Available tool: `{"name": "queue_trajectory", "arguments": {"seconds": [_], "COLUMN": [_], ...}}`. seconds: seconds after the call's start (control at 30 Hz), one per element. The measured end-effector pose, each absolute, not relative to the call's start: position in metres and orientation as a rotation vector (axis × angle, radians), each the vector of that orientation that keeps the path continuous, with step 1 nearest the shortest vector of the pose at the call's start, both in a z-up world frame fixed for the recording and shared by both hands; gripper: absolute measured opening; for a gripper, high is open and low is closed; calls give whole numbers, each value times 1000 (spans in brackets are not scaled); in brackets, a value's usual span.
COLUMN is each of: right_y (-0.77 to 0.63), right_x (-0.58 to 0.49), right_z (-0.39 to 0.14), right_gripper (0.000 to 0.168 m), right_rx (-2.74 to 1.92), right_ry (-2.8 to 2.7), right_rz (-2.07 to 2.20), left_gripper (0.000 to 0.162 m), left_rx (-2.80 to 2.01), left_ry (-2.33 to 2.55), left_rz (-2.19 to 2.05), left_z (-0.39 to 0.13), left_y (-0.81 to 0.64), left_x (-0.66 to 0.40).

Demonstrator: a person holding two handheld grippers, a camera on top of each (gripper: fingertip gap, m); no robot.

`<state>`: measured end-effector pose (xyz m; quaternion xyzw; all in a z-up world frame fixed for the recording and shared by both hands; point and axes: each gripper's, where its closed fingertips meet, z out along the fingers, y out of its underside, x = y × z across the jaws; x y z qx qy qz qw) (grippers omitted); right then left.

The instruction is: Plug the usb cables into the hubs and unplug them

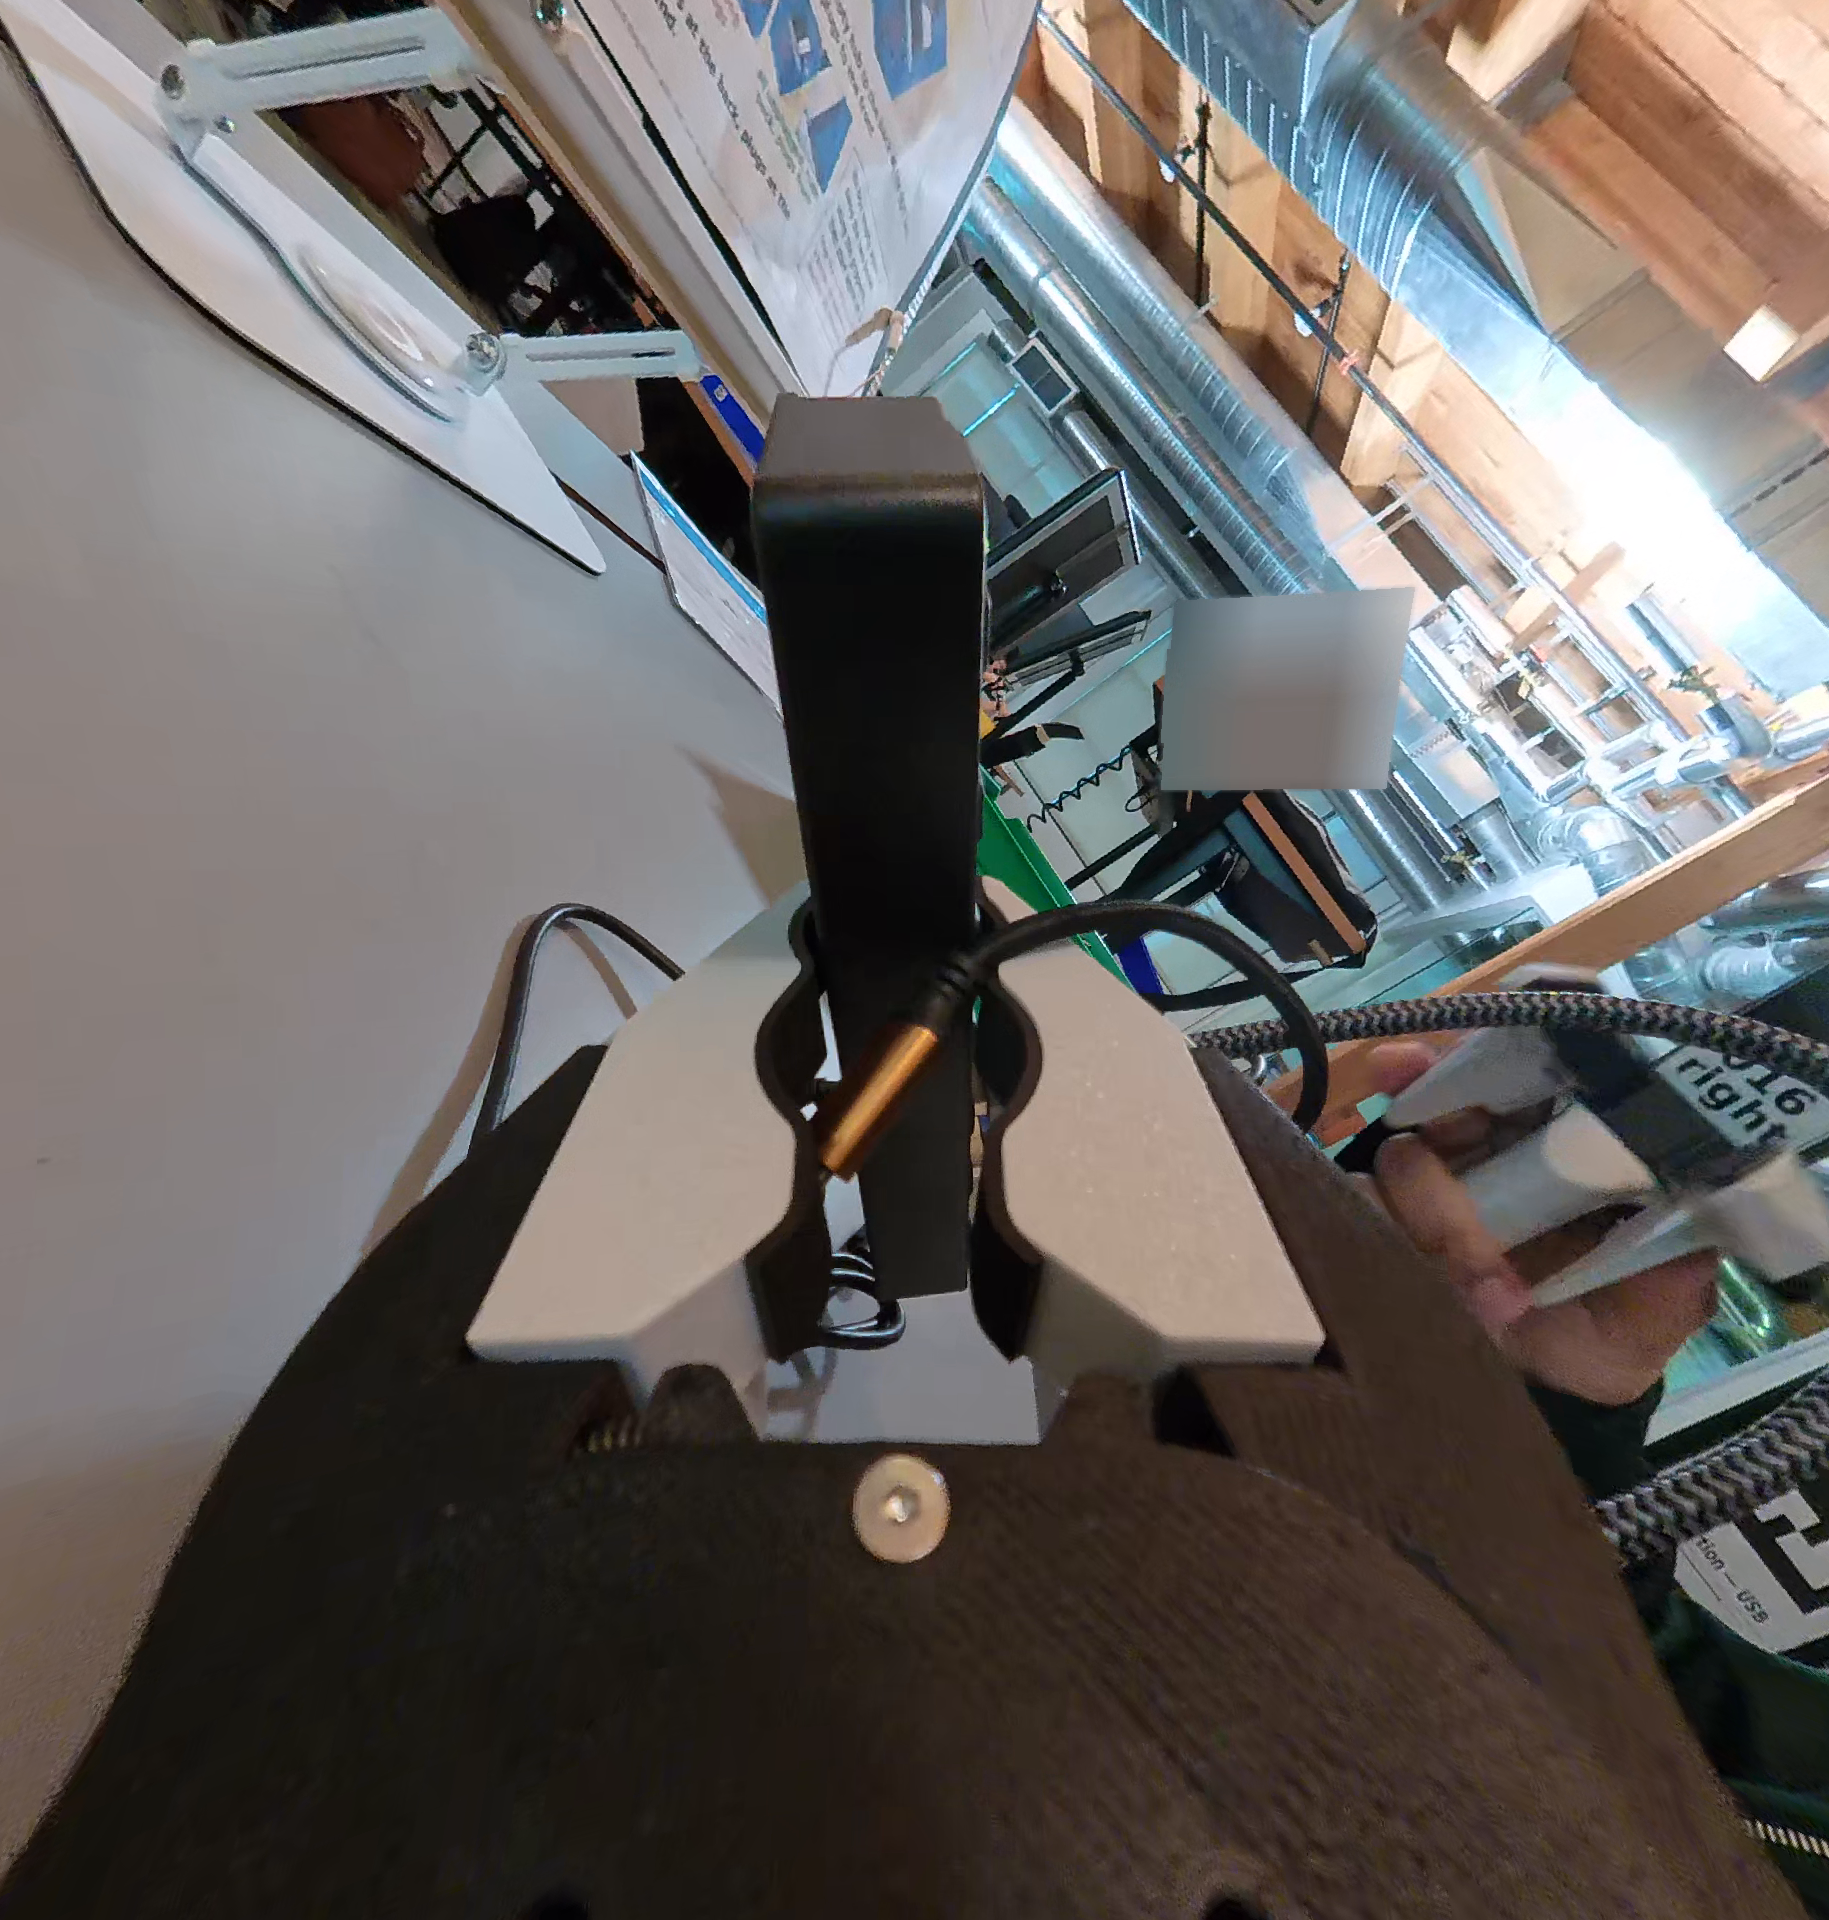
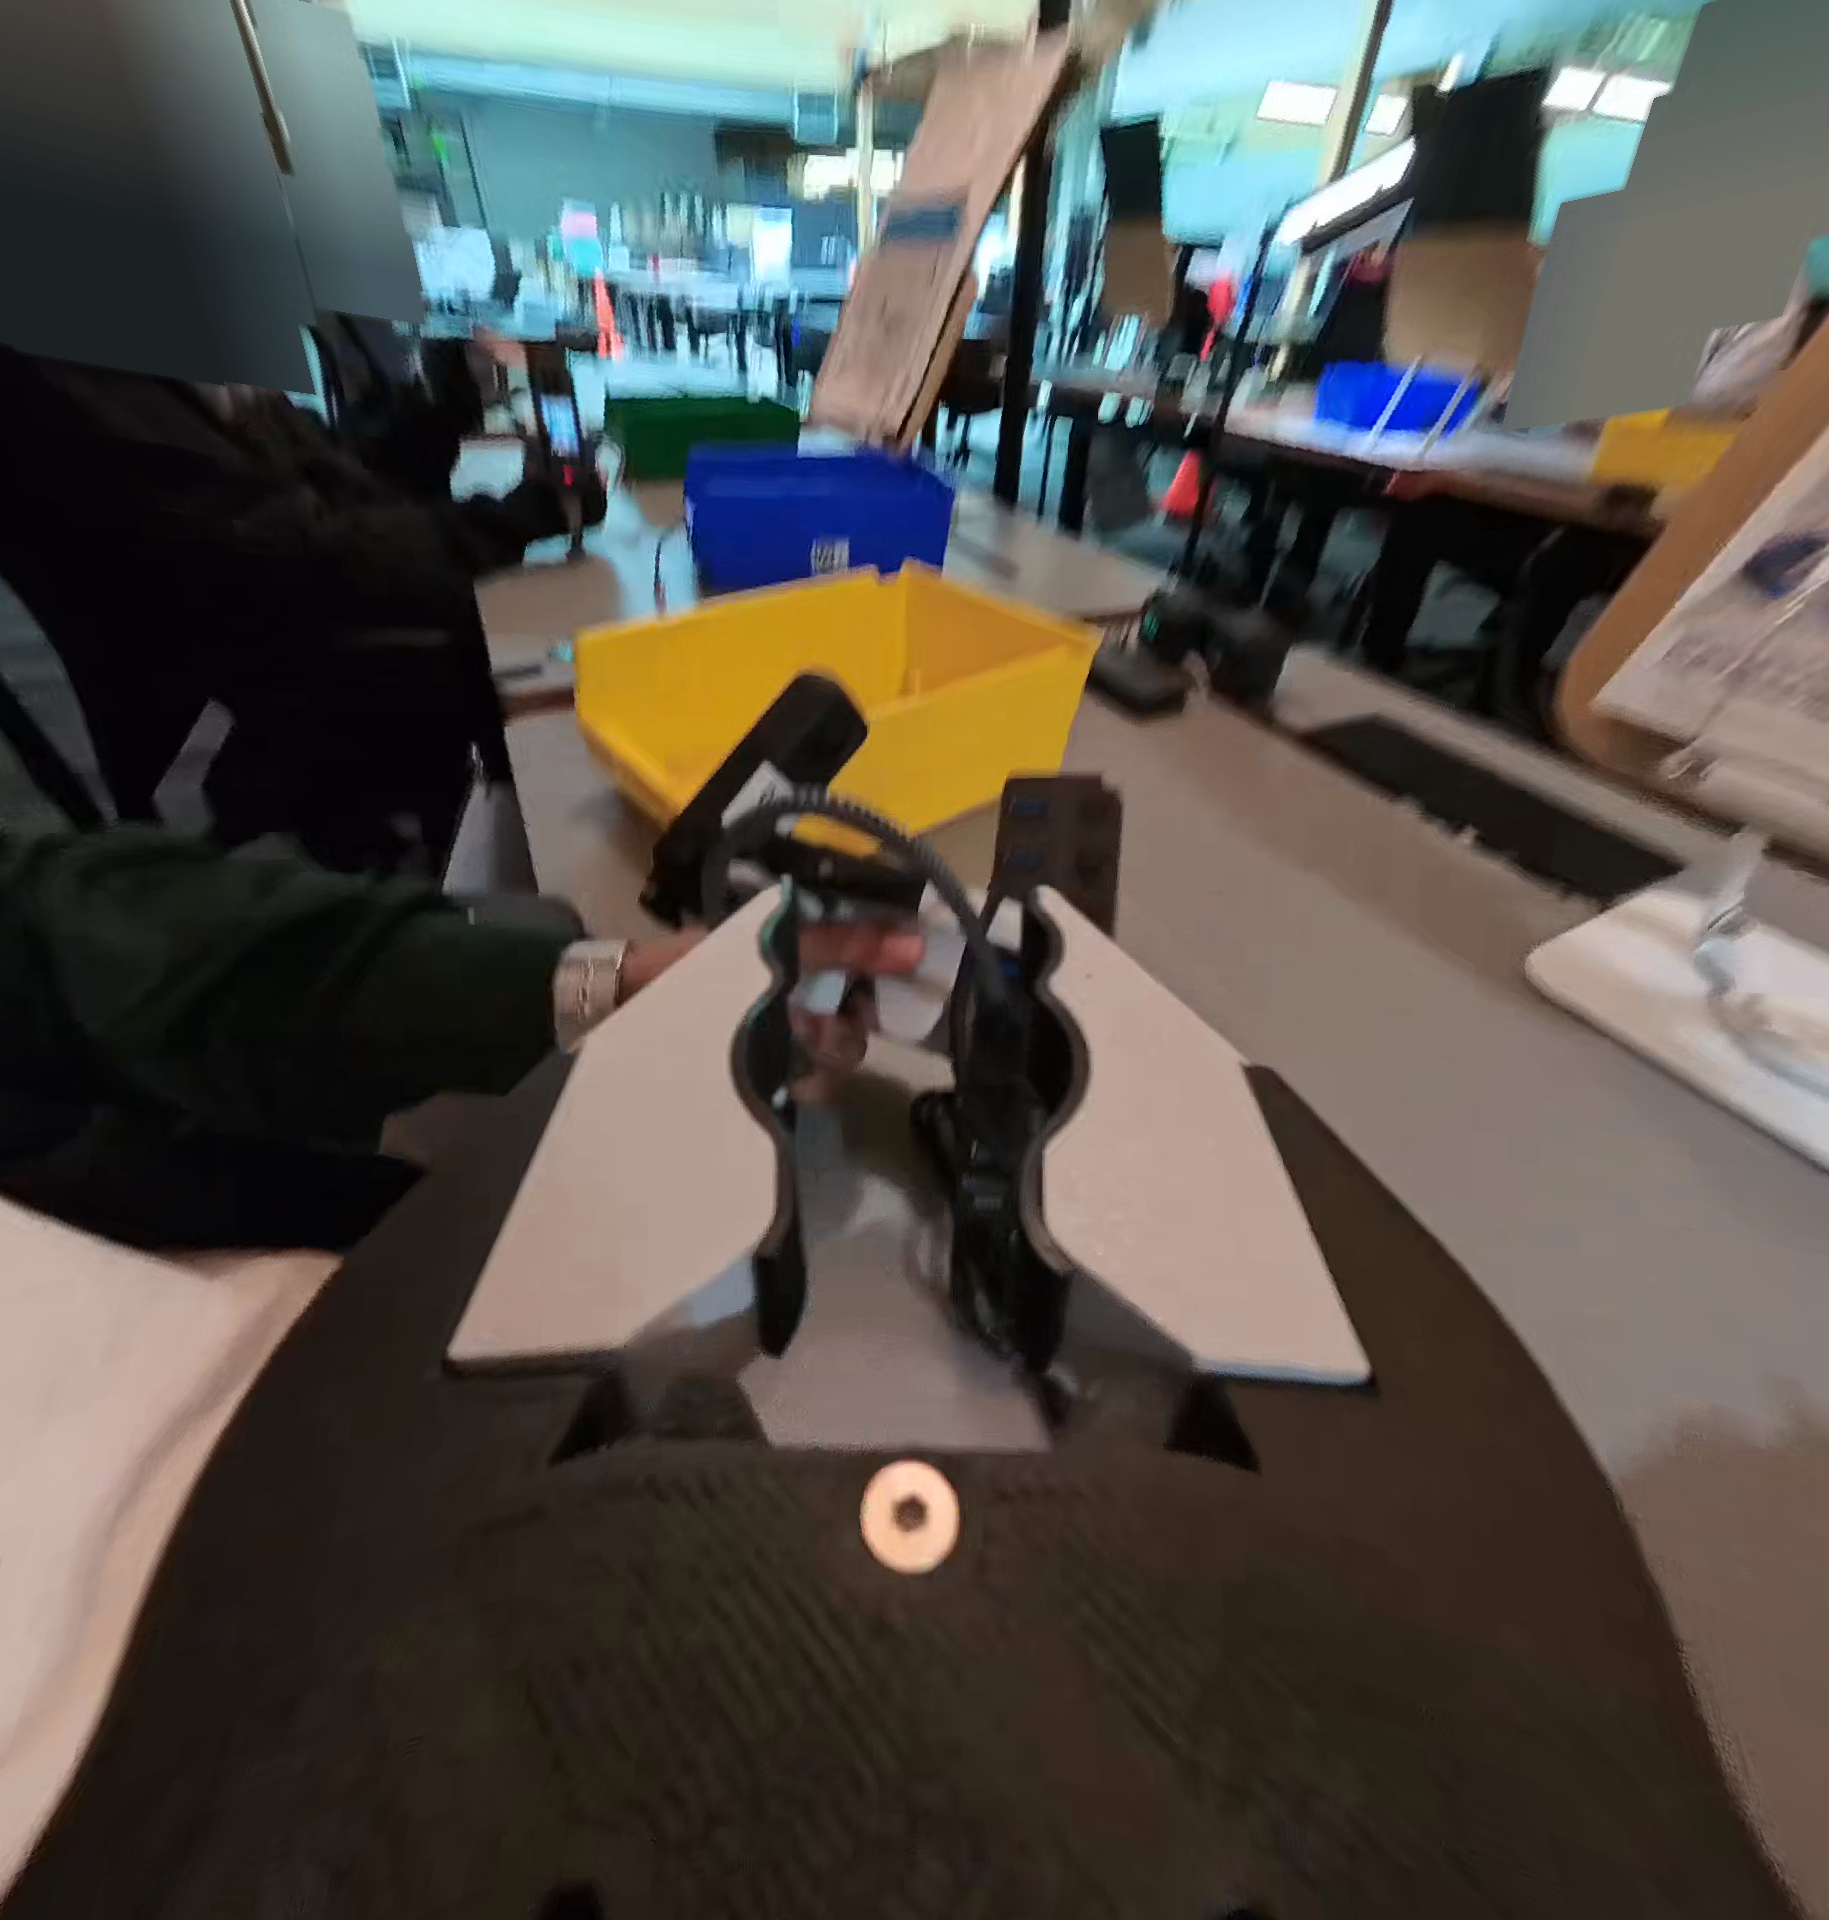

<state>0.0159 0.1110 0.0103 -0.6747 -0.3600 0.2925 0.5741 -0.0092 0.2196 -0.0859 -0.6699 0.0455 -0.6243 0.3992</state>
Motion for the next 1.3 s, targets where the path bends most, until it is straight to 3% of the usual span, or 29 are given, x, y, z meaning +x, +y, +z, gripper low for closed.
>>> {"name": "queue_trajectory", "arguments": {"seconds": [0.2, 0.37, 0.73, 1.3], "right_y": [126, 130, 100, 117], "right_x": [2, 3, -15, 16], "right_z": [-49, -59, 3, 11], "right_gripper": [39, 2, 1, 1], "right_rx": [-1698, -1698, -1415, -1387], "right_ry": [-957, -995, -725, -515], "right_rz": [439, 297, 883, 1004], "left_gripper": [22, 22, 29, 57], "left_rx": [-1696, -1680, -1461, -1638], "left_ry": [169, 301, 476, 303], "left_rz": [-1547, -1490, -1380, -1758], "left_z": [-84, -80, -50, -75], "left_y": [213, 202, 182, 180], "left_x": [-4, 7, 13, 29]}}
